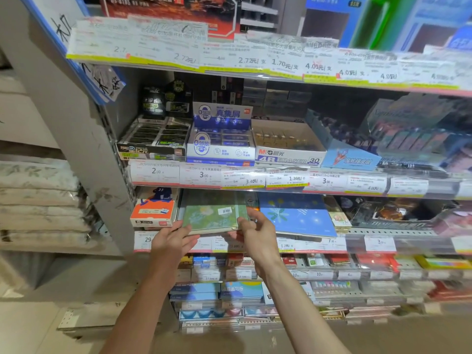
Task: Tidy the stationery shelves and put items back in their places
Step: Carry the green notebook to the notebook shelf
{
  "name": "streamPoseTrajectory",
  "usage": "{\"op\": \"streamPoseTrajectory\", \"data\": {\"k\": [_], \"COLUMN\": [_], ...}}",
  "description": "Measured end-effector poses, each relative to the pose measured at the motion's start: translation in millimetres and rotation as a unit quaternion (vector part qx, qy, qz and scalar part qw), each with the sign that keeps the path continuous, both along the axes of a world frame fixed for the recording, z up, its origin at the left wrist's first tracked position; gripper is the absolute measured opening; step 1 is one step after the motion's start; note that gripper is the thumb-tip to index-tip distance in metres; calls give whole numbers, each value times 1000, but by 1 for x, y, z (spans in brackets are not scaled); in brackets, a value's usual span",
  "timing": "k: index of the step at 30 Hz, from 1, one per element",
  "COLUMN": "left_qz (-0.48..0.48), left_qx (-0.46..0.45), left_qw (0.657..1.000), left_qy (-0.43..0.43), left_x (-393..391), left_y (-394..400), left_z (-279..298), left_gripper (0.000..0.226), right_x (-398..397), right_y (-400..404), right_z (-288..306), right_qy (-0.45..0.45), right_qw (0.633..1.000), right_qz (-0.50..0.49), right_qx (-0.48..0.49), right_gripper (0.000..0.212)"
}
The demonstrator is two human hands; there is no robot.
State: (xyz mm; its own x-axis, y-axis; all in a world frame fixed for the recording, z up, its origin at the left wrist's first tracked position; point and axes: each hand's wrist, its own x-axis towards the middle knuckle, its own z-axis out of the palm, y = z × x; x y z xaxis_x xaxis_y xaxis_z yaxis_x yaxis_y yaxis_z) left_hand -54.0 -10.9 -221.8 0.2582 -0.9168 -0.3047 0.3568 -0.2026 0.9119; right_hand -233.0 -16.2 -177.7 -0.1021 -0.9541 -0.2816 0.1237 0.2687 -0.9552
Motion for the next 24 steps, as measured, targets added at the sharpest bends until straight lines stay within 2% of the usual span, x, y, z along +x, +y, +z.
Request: {"op": "streamPoseTrajectory", "data": {"k": [8,13,17,21,24], "left_qz": [-5,-5,-42,-111,-143], "left_qx": [-3,17,6,-3,-2], "left_qw": [1000,998,996,993,989], "left_qy": [15,55,83,44,33], "left_x": [-6,-10,-20,-31,-37], "left_y": [9,6,5,14,20], "left_z": [2,6,14,21,14], "left_gripper": [23,21,43,16,15], "right_x": [-10,-23,-37,-55,-67], "right_y": [3,15,24,34,44], "right_z": [-10,1,1,-4,-3], "right_qy": [25,-3,33,40,16], "right_qw": [999,999,998,998,999], "right_qz": [-3,-5,-2,1,-9], "right_qx": [-32,-38,-45,-47,-36], "right_gripper": [36,32,33,36,43]}}
